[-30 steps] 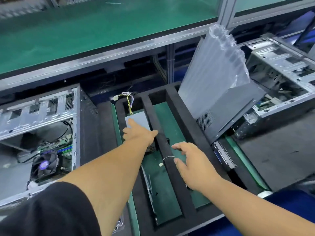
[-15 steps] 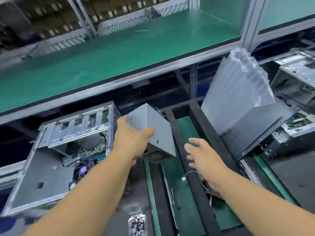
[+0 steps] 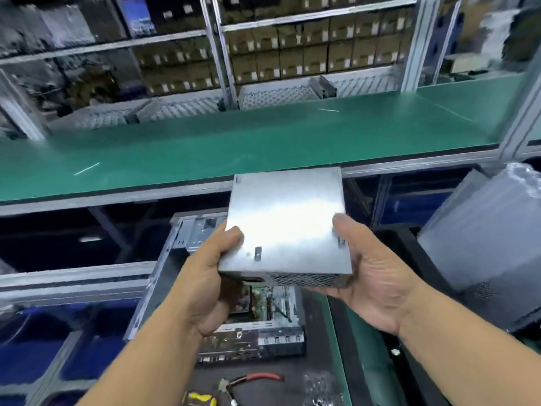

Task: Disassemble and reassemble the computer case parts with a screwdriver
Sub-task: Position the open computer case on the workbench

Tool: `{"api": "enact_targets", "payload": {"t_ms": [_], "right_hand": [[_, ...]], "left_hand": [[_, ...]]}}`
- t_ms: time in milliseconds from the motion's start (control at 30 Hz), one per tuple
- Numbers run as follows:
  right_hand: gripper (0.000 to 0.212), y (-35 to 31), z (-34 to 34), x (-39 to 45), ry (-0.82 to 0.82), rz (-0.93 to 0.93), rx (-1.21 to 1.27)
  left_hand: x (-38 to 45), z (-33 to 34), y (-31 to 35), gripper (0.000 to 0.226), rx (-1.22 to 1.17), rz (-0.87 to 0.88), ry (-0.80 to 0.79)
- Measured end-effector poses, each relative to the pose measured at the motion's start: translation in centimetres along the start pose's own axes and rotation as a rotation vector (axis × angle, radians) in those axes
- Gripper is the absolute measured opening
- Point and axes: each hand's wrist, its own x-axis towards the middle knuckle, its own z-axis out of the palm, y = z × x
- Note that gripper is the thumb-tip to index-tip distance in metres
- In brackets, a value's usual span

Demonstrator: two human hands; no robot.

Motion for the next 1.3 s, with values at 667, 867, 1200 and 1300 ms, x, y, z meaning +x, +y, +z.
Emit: {"api": "enact_targets", "payload": {"t_ms": [667,867,1200,1300], "right_hand": [[0.108,3.8,17.6,6.8,-0.082,-0.195,-1.034],[0.148,2.0,20.1,10.1,-0.4,-0.299,-1.503],[0.143,5.1,20.6,15.3,-0.391,-0.335,-1.487],[0.14,7.4,20.1,16.1,-0.375,-0.343,-1.486]], "left_hand": [[3.1,-18.8,-0.4,0.039,-0.274,-0.257,0.078],[3.5,-19.9,0.0,0.043,-0.201,-0.261,0.158],[3.9,-22.2,1.8,0.031,0.249,0.009,0.461],[3.9,-24.9,1.9,0.036,0.441,0.217,0.676]]}}
